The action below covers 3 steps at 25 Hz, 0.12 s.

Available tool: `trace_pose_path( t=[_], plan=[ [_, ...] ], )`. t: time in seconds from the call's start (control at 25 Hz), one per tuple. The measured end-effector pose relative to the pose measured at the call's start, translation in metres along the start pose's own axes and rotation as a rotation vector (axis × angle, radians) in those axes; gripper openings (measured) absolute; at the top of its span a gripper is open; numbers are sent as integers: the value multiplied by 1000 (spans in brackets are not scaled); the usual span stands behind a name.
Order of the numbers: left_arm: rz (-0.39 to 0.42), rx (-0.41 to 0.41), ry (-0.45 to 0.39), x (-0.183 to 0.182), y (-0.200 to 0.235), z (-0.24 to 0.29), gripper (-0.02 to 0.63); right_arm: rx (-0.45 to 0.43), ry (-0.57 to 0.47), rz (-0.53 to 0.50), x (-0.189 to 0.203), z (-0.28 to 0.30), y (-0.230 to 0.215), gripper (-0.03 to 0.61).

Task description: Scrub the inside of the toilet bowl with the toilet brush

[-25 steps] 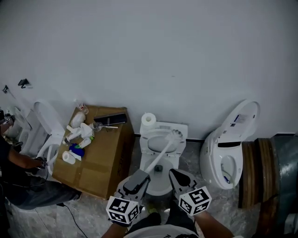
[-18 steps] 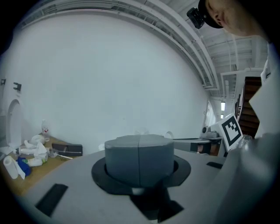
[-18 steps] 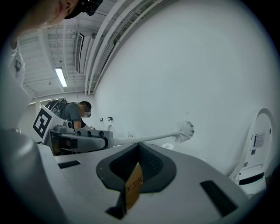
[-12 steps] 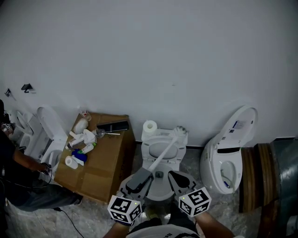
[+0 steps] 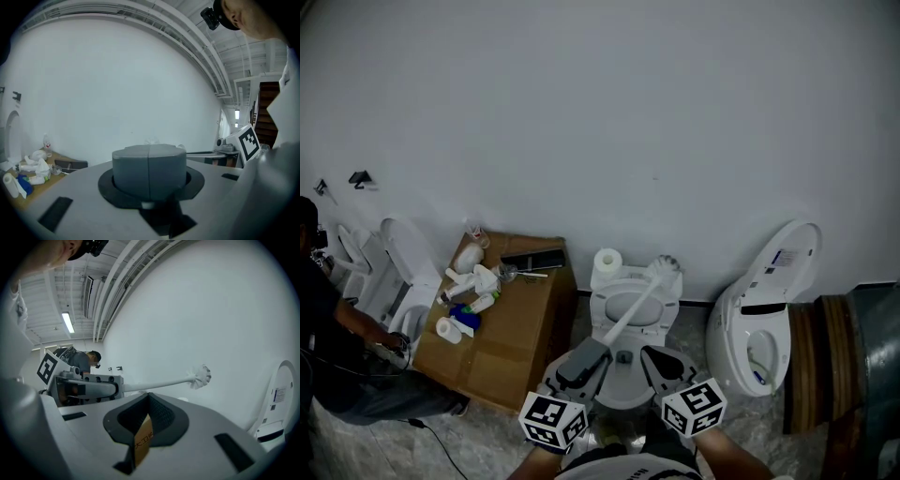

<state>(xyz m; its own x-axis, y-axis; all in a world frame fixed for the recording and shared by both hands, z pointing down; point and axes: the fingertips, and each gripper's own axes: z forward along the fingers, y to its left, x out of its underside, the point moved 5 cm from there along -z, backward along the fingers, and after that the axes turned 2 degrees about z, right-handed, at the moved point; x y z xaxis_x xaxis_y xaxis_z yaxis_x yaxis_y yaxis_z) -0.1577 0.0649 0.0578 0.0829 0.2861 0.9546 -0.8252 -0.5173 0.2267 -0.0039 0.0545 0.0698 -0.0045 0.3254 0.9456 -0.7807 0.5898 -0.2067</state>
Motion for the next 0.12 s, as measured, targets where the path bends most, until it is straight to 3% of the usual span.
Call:
trace_pose_path(
  t=[0.12],
  plan=[
    [0,2,-2,-2,0,-3,152,0,1,-5,-1,-1,4,12]
  ],
)
